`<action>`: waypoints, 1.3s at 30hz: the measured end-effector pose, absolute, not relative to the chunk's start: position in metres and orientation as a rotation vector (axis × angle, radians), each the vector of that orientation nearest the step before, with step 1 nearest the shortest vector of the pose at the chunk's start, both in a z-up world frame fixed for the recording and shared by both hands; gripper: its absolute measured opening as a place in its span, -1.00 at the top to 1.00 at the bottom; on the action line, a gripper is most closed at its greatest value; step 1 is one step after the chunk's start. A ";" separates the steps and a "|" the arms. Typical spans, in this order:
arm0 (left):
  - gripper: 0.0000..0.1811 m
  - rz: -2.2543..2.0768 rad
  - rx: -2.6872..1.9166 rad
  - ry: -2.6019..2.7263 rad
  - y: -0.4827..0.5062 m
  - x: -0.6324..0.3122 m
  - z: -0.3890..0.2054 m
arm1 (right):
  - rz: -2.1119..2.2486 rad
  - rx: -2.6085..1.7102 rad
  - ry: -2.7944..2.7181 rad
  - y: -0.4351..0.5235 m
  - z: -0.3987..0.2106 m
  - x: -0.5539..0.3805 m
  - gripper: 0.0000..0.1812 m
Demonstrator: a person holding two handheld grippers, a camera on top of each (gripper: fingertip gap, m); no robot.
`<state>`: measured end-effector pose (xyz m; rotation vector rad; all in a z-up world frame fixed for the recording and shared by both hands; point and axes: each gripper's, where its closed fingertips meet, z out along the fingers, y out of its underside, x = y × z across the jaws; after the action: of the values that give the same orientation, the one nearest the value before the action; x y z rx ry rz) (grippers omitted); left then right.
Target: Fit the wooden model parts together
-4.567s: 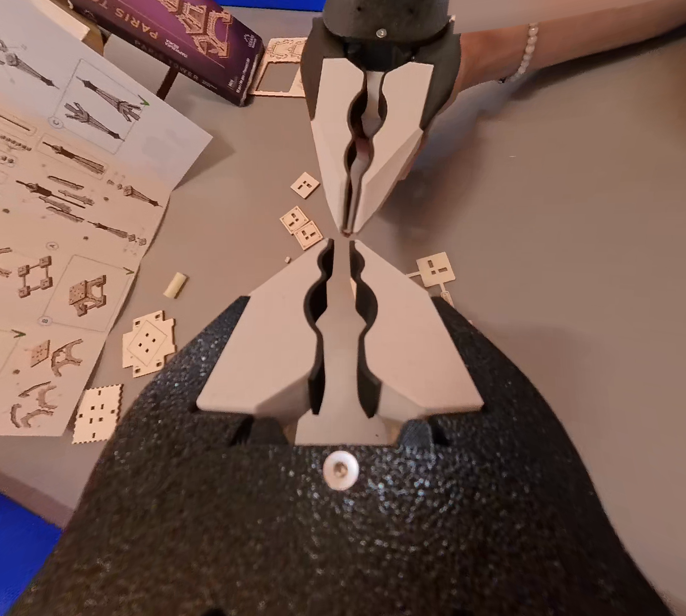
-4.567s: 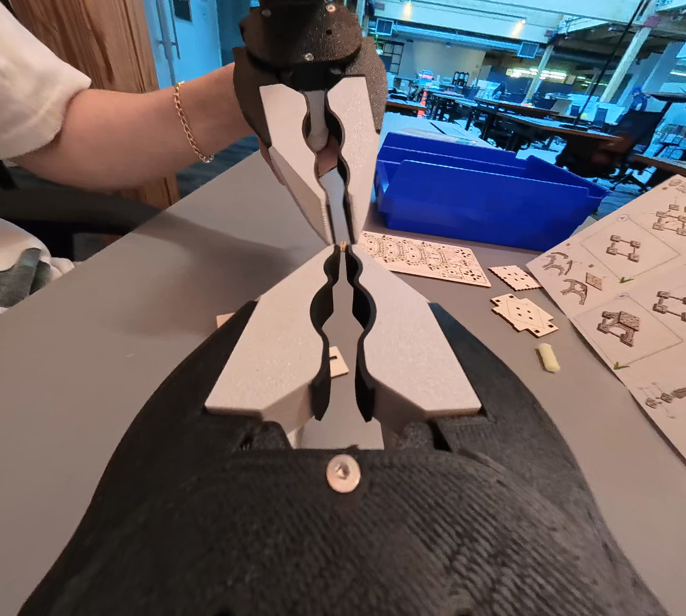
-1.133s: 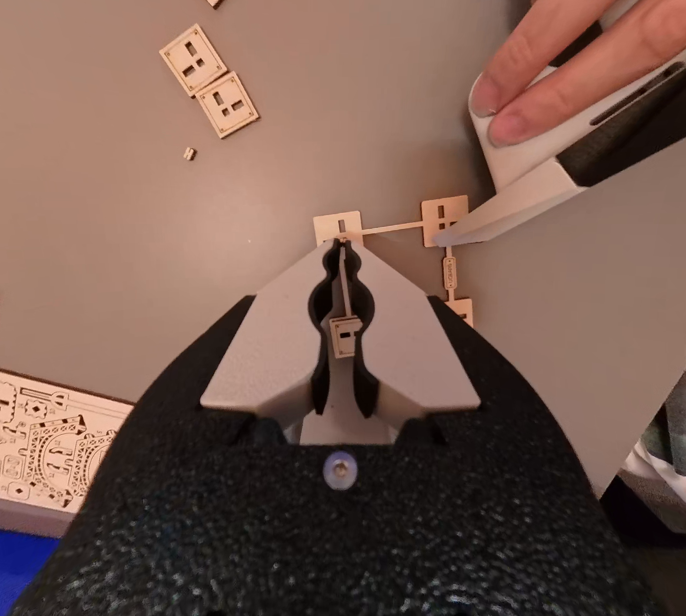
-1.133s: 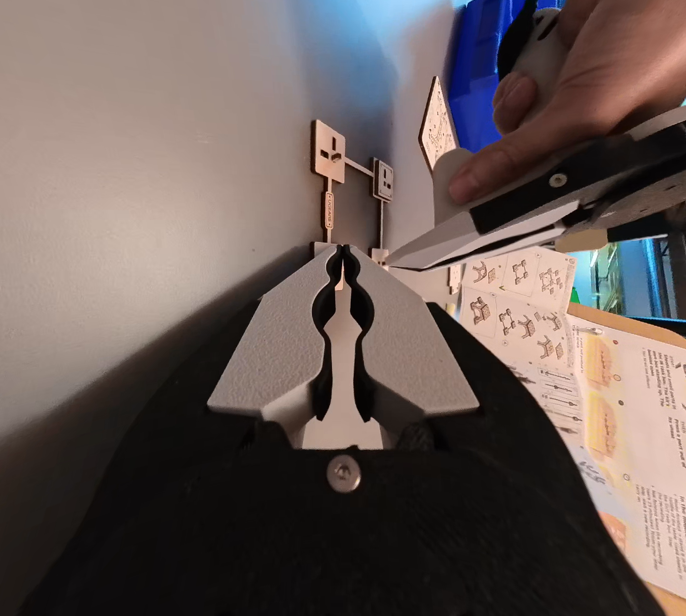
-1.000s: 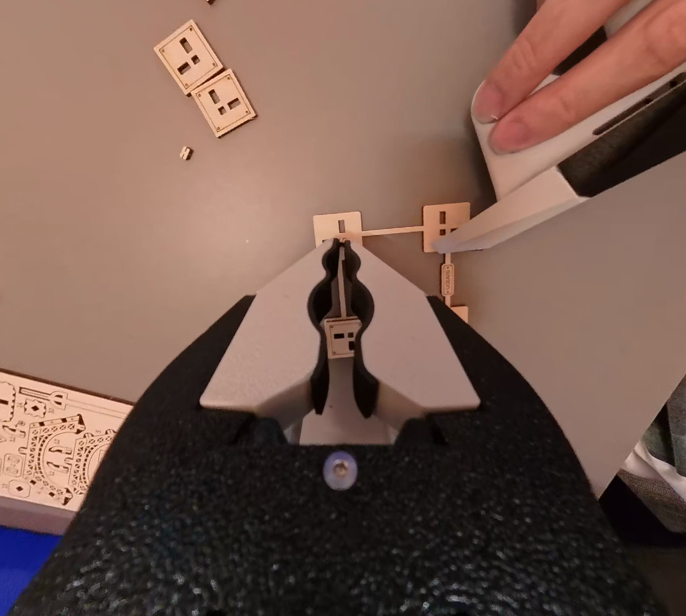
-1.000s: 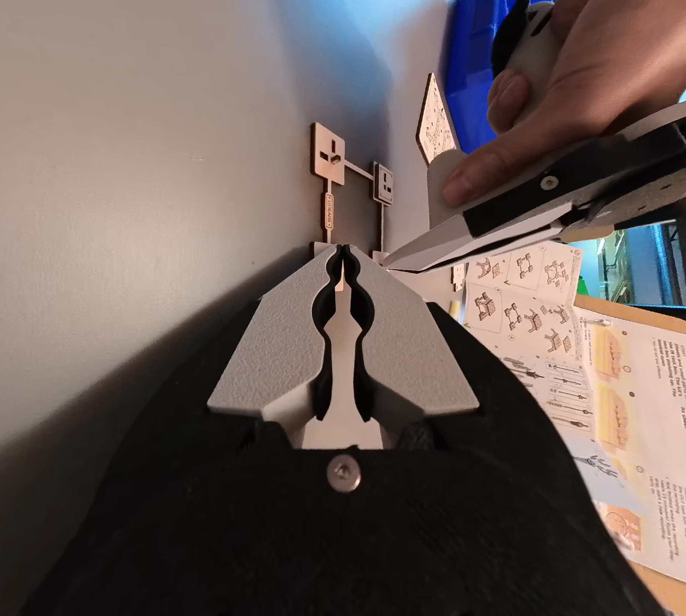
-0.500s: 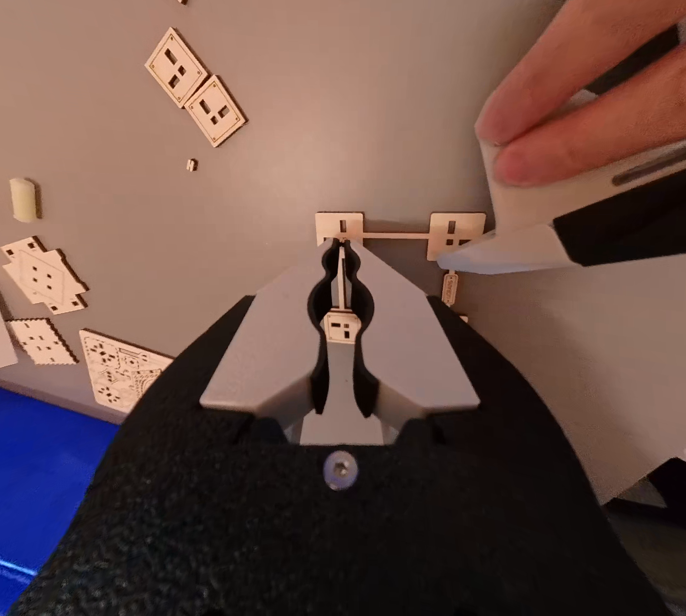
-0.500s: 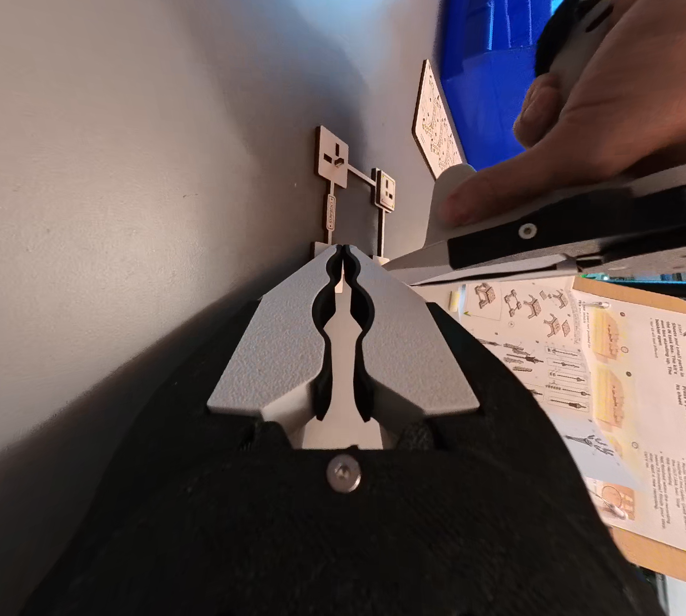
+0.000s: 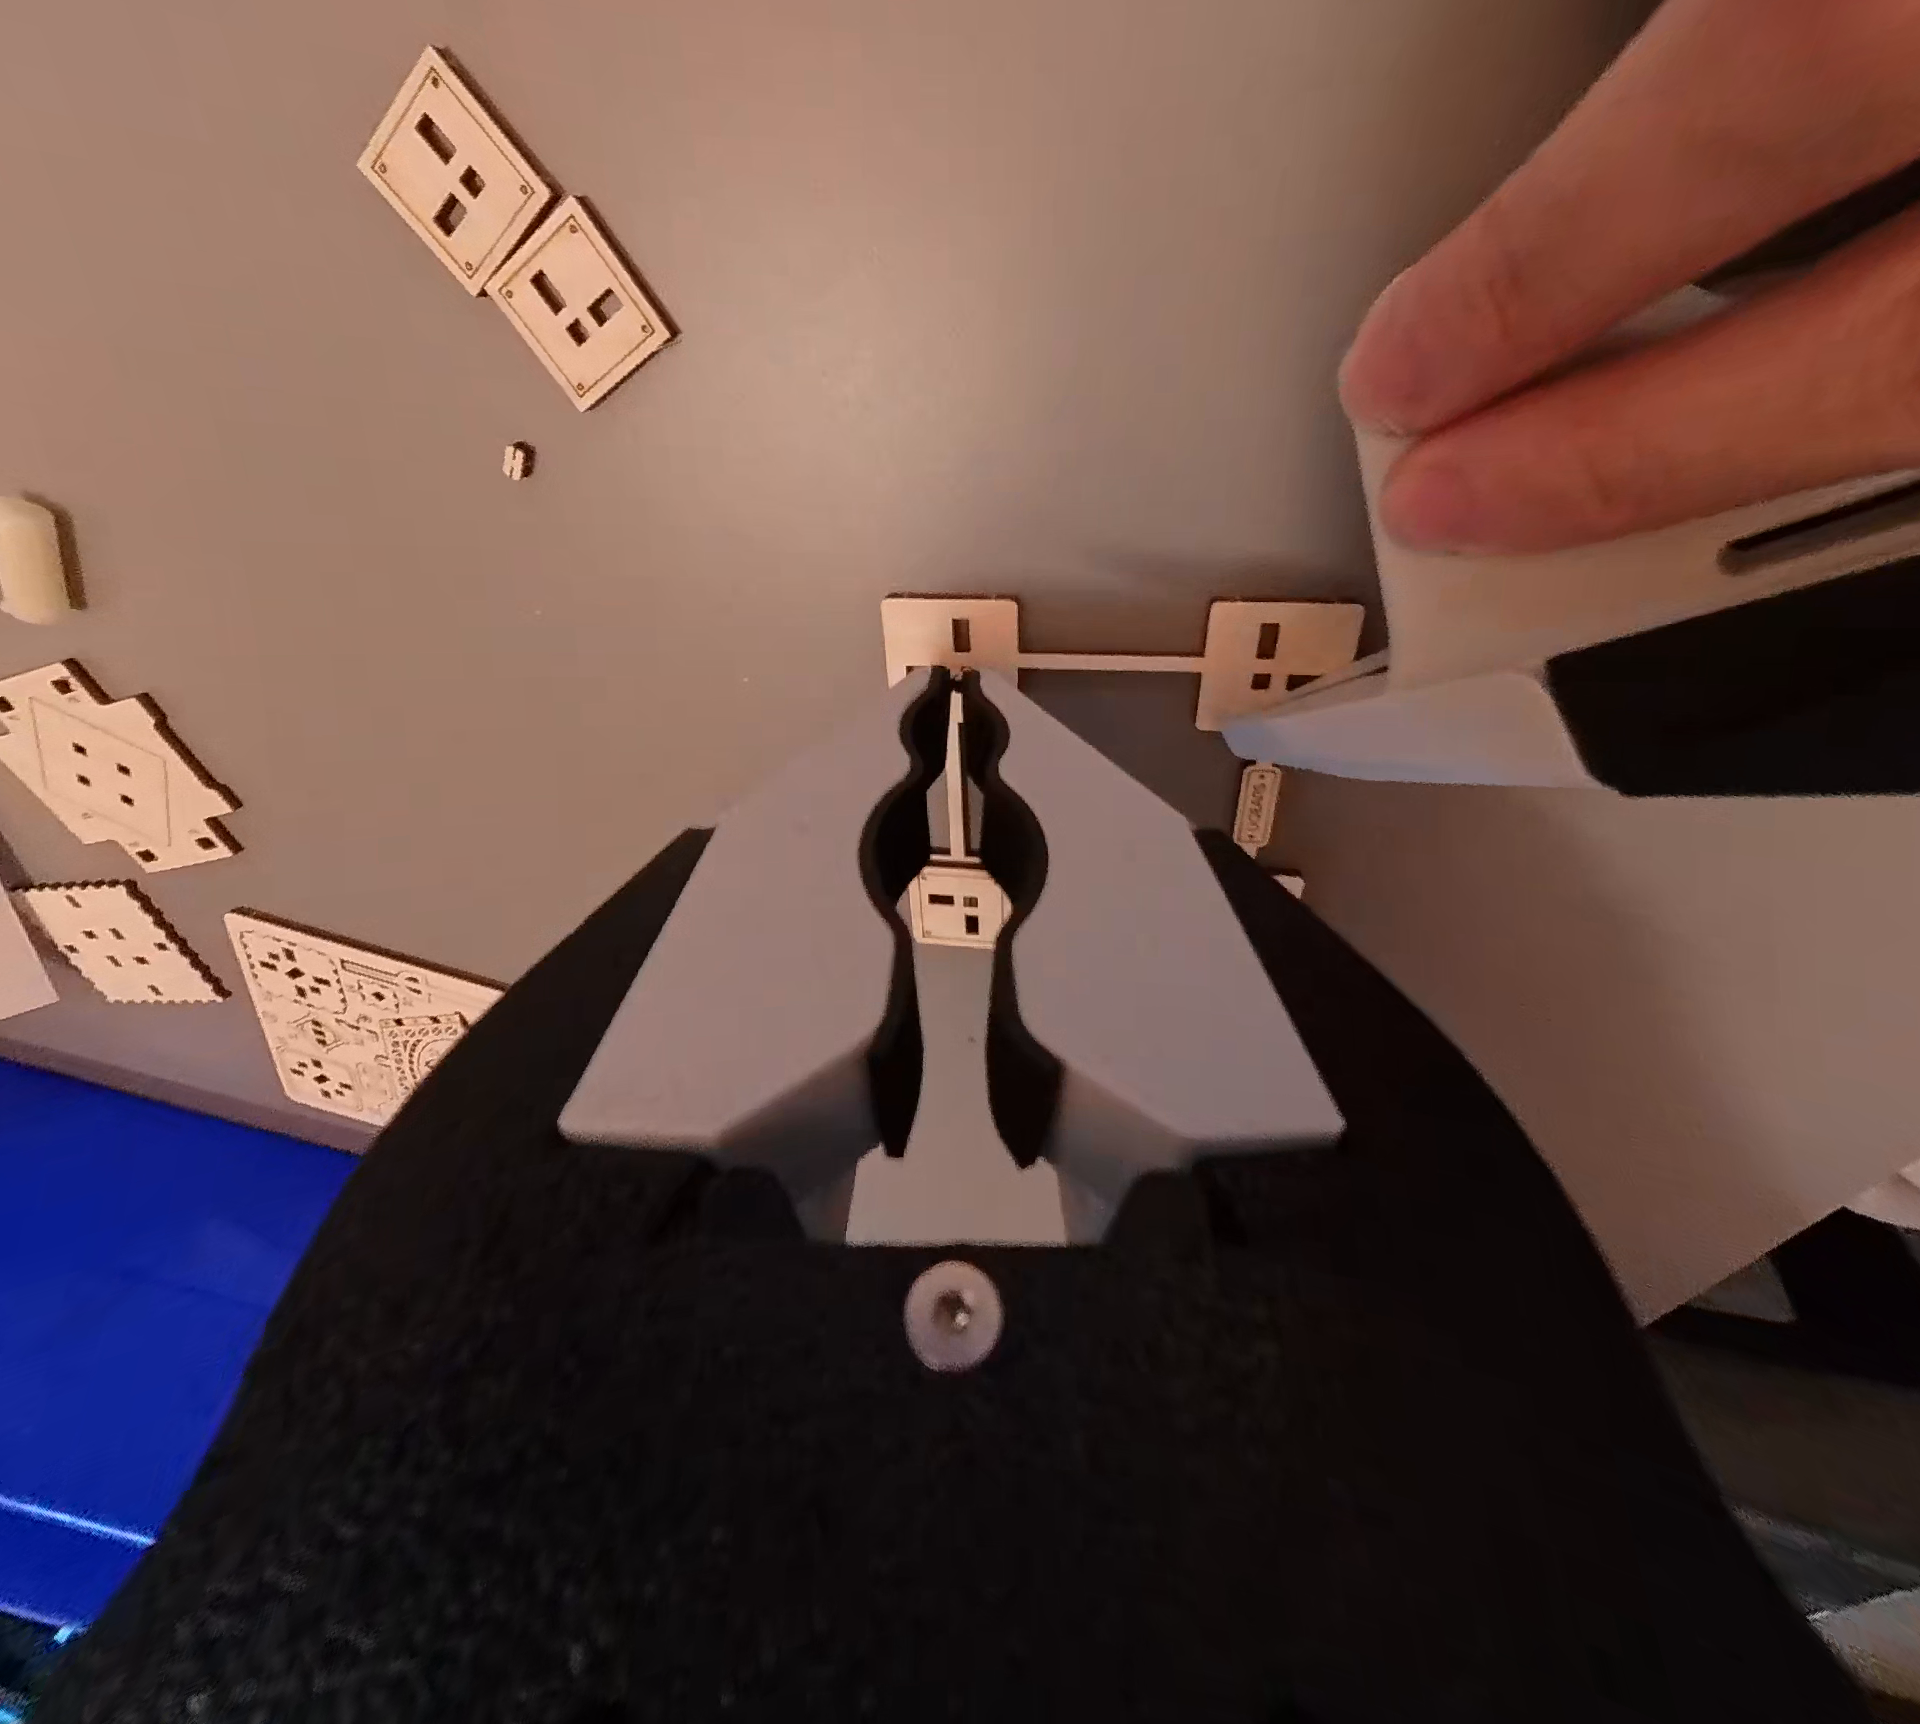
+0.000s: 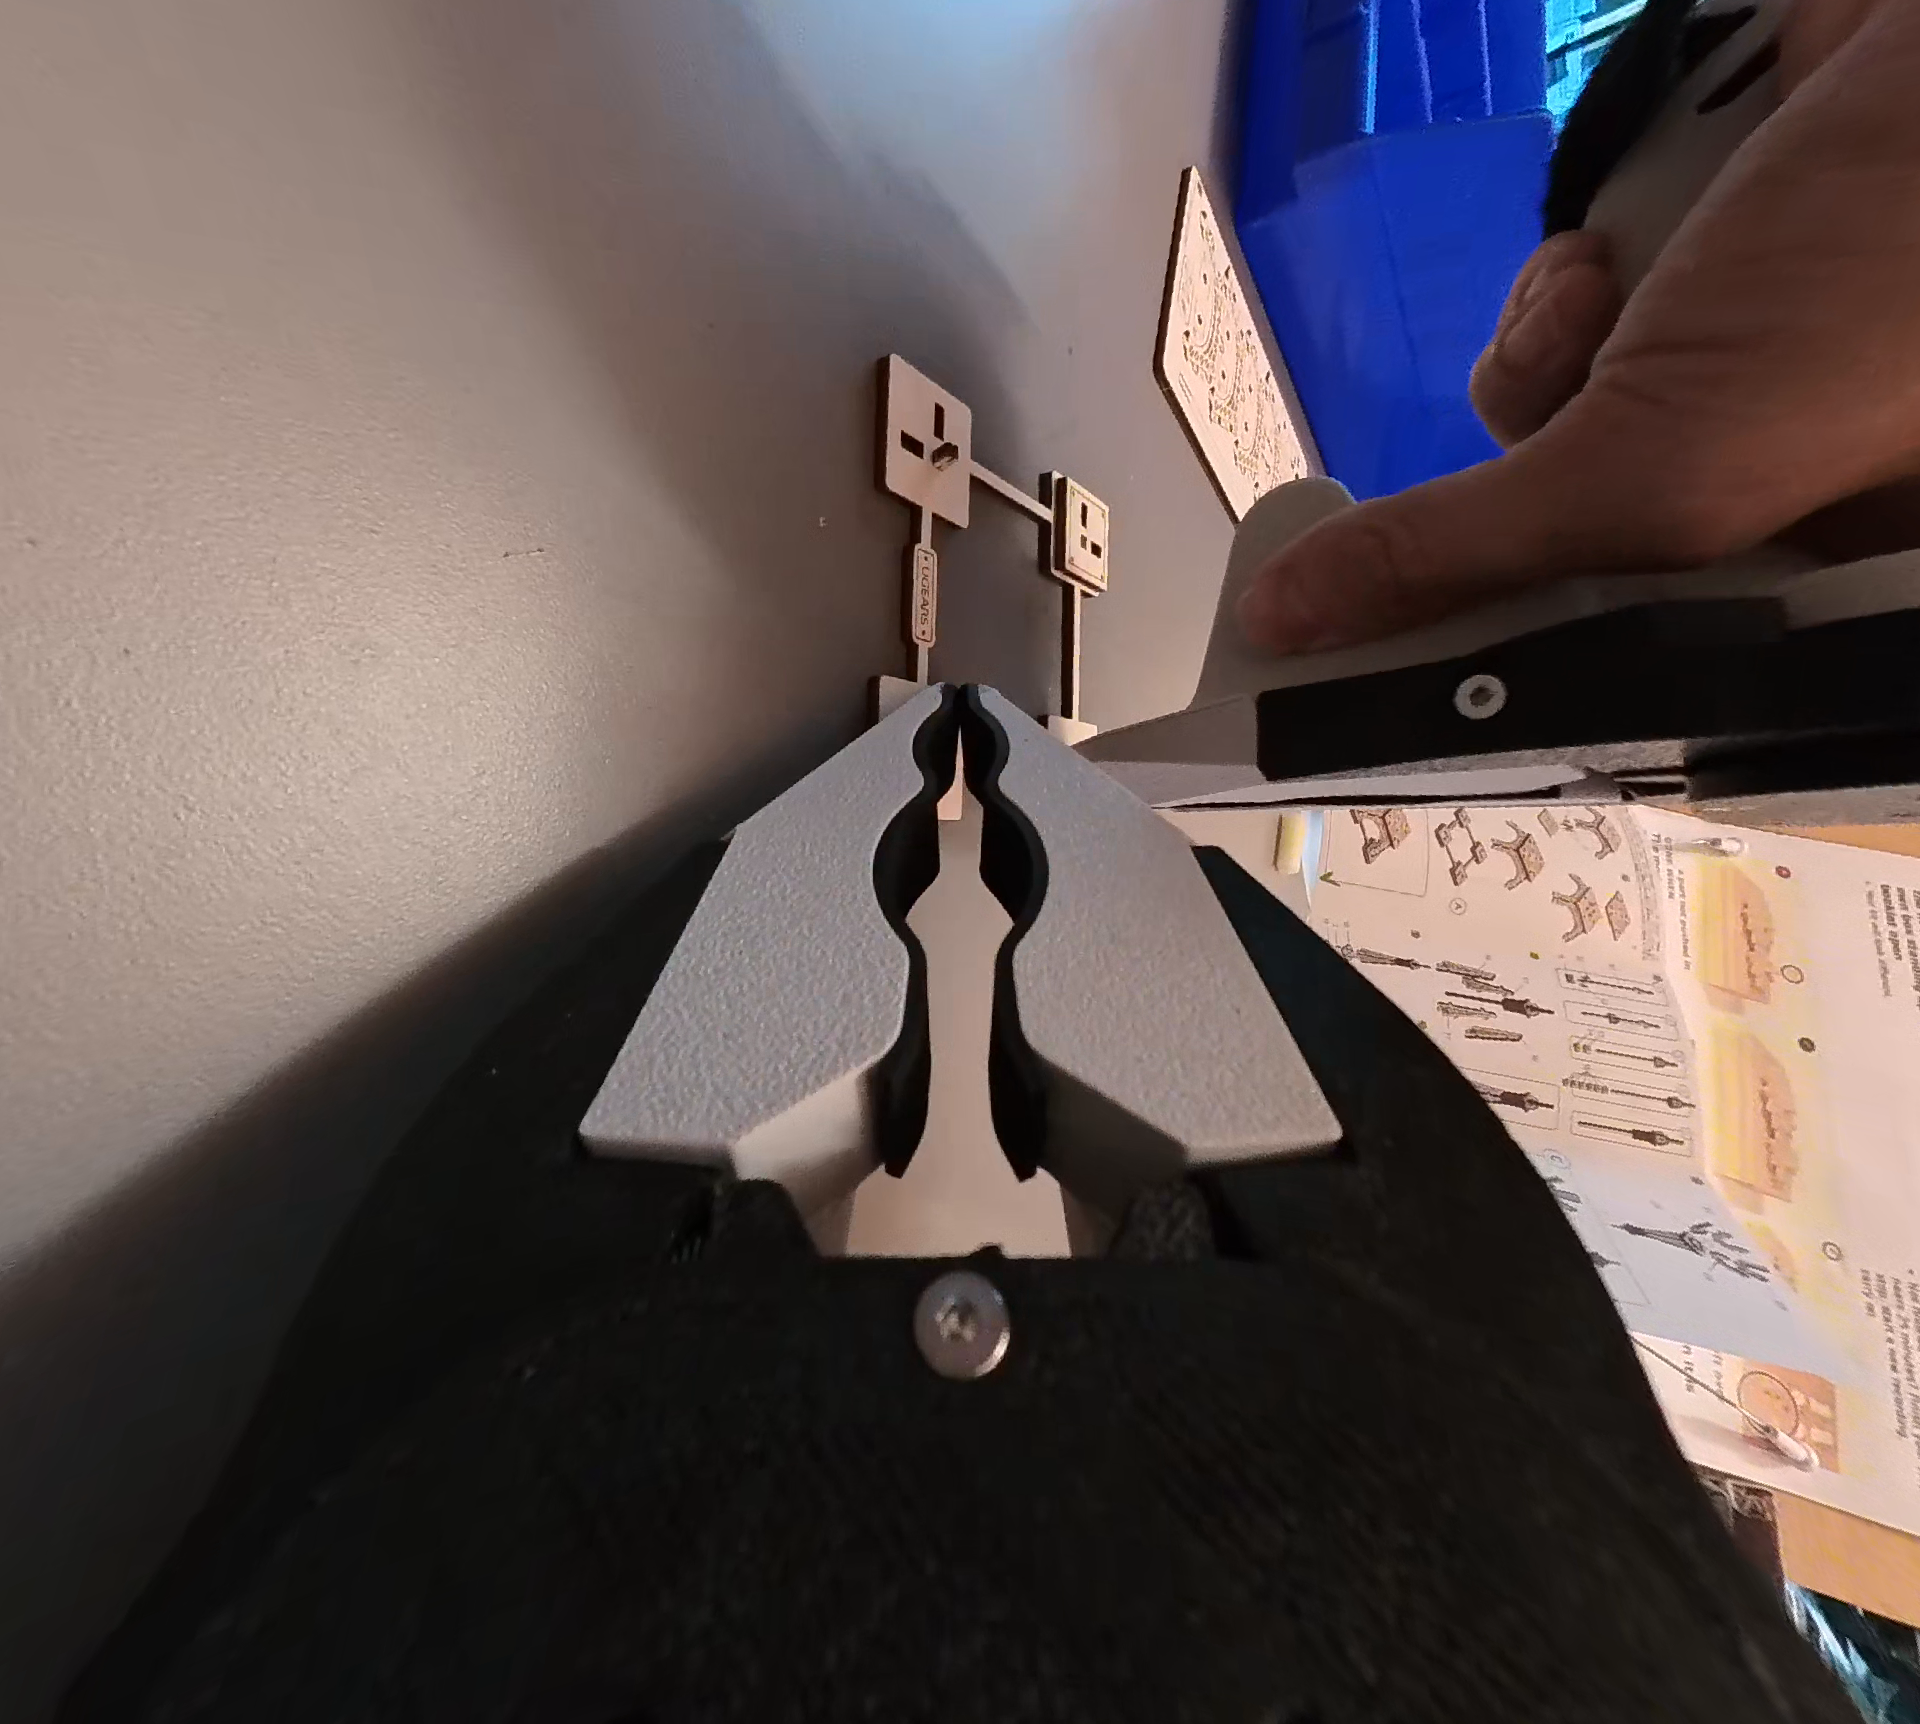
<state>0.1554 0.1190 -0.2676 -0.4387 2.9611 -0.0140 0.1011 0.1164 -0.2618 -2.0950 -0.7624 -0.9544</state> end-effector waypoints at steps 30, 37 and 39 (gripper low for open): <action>0.96 -0.142 -0.393 3.058 0.119 0.153 -0.265 | -0.963 -2.088 -0.771 0.117 -0.260 0.102 1.00; 0.96 -0.167 -0.403 3.091 0.121 0.155 -0.267 | -0.965 -2.088 -0.773 0.118 -0.260 0.102 1.00; 0.99 -0.176 -0.397 3.097 0.120 0.155 -0.267 | -0.964 -2.087 -0.774 0.118 -0.260 0.103 1.00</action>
<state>0.1550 0.1201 -0.2670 -0.3975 3.0974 -0.1758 0.1025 0.1176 -0.2600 -2.0868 -0.7736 -0.9641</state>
